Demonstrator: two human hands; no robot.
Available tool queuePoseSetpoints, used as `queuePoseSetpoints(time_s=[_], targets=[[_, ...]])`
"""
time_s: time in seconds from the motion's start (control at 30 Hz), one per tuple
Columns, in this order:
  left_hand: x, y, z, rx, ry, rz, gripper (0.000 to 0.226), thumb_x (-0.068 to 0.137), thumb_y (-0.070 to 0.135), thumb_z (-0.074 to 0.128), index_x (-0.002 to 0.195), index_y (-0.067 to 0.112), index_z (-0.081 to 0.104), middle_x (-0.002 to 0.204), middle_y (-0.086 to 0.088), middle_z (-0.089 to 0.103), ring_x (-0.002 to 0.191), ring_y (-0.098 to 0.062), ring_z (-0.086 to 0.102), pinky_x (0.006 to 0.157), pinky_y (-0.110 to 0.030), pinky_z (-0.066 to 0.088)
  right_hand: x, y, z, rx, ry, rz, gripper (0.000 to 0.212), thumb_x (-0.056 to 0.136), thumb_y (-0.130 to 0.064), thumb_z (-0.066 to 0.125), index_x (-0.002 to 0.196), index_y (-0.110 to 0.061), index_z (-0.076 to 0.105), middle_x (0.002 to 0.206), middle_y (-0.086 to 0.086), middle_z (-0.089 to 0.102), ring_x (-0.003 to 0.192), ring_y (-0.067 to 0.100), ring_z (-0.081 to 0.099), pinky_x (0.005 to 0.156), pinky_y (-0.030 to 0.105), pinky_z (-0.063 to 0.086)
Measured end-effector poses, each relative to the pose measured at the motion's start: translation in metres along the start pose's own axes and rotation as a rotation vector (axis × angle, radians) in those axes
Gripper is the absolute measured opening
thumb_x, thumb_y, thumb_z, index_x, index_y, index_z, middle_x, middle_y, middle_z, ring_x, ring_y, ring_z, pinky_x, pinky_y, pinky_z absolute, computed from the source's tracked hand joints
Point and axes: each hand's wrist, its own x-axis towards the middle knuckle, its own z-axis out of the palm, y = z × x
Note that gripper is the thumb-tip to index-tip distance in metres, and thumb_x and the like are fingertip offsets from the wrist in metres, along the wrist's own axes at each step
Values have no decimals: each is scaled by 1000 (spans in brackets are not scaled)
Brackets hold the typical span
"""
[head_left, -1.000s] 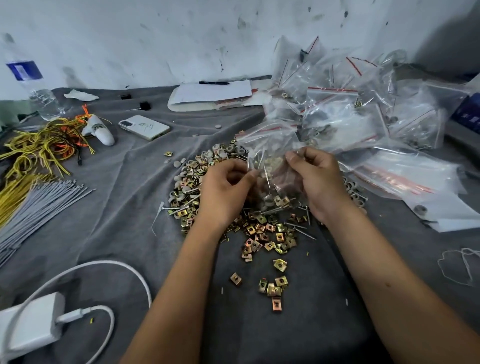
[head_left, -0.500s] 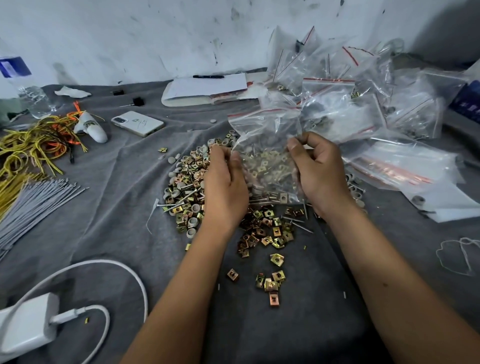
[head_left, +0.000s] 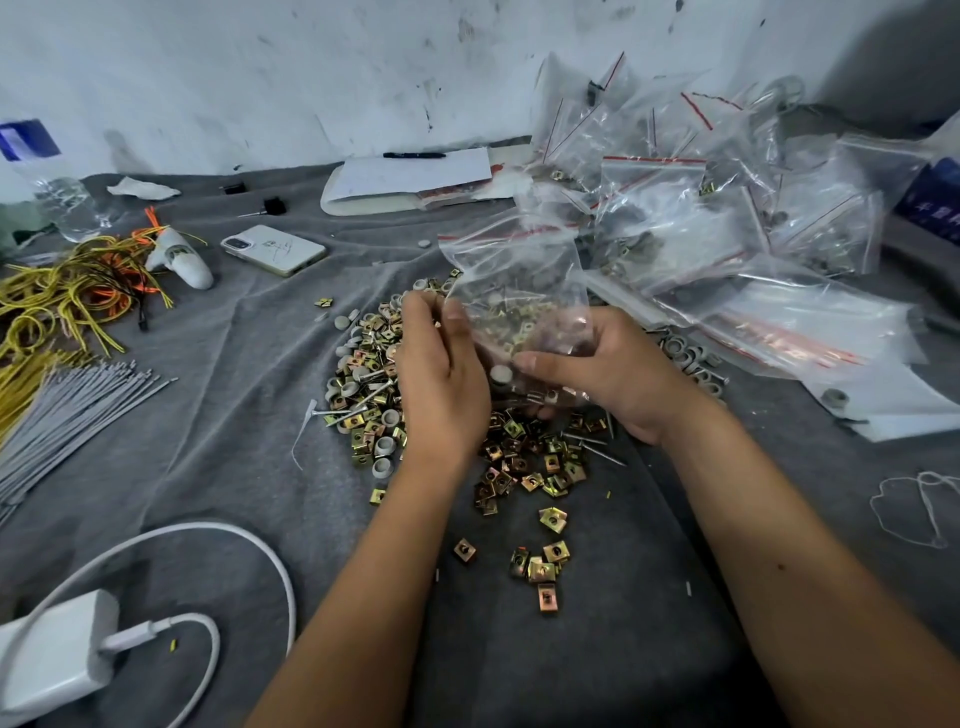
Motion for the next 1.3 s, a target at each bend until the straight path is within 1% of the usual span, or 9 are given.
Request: queuePoseSetpoints(time_s=[0.27, 0.37, 0.43, 0.53, 0.63, 0.73, 0.93, 1.07, 1.3], targets=[[3, -1, -3, -175, -61, -215, 18, 108, 27, 49, 97, 13, 48, 68, -3, 65, 55, -14, 57, 57, -34, 46, -1, -2, 0, -101, 14, -54, 21, 84, -18, 83, 86, -3, 68, 72, 10, 73, 52, 23, 67, 40, 24, 48], [7, 2, -9, -437, -139, -424, 31, 103, 35, 59, 113, 7, 50, 81, -9, 76, 55, -23, 66, 52, -38, 53, -3, -6, -3, -67, -111, -17, 24, 84, -24, 81, 88, -3, 69, 79, 17, 74, 64, 32, 68, 48, 30, 56], [9, 4, -11, -544, -174, -493, 29, 103, 21, 63, 120, -1, 53, 88, -11, 77, 71, -33, 71, 65, -51, 60, -5, -10, -3, -60, -134, 10, 40, 86, -43, 78, 91, -4, 69, 82, 17, 75, 65, 26, 71, 54, 30, 58], [8, 4, -12, -540, -293, -530, 18, 99, 7, 65, 115, -1, 62, 83, -8, 75, 68, -25, 73, 63, -38, 63, -2, -11, -5, -87, 171, -9, 51, 82, -70, 65, 77, -21, 74, 77, 7, 74, 64, 22, 70, 78, 47, 59], [7, 8, -13, -502, -373, -521, 21, 96, 0, 67, 116, 7, 65, 86, -11, 77, 67, -22, 75, 58, -33, 62, 1, -11, -7, 28, 338, -51, 34, 93, -49, 69, 79, -19, 78, 83, 9, 74, 75, 28, 69, 86, 66, 53], [7, 8, -14, -431, -382, -456, 27, 93, -4, 70, 116, 9, 65, 87, -13, 77, 61, -20, 74, 52, -30, 59, 0, -9, -6, 12, 394, -91, 29, 91, -41, 73, 87, -13, 77, 84, 12, 74, 77, 29, 67, 76, 58, 55], [9, 6, -16, -364, -403, -439, 25, 85, -3, 80, 103, 3, 64, 92, -20, 78, 82, -41, 77, 67, -52, 65, 1, -9, -11, -3, 573, -163, 23, 97, -24, 69, 77, -25, 81, 70, -2, 72, 64, 15, 64, 53, 27, 53], [12, 3, -23, -350, -457, -435, 26, 82, -4, 81, 100, 7, 65, 91, -19, 78, 78, -35, 78, 62, -39, 65, 3, -10, -17, 22, 657, -106, 26, 100, -24, 66, 77, -19, 75, 72, -1, 72, 64, 12, 68, 53, 26, 50], [9, 1, -21, -86, -731, -289, 31, 77, -5, 86, 101, 2, 68, 91, -15, 77, 81, -26, 76, 77, -45, 65, -2, -8, -9, -337, 73, -135, 18, 87, -43, 78, 84, -25, 77, 80, -4, 74, 71, 11, 68, 67, 24, 55]])
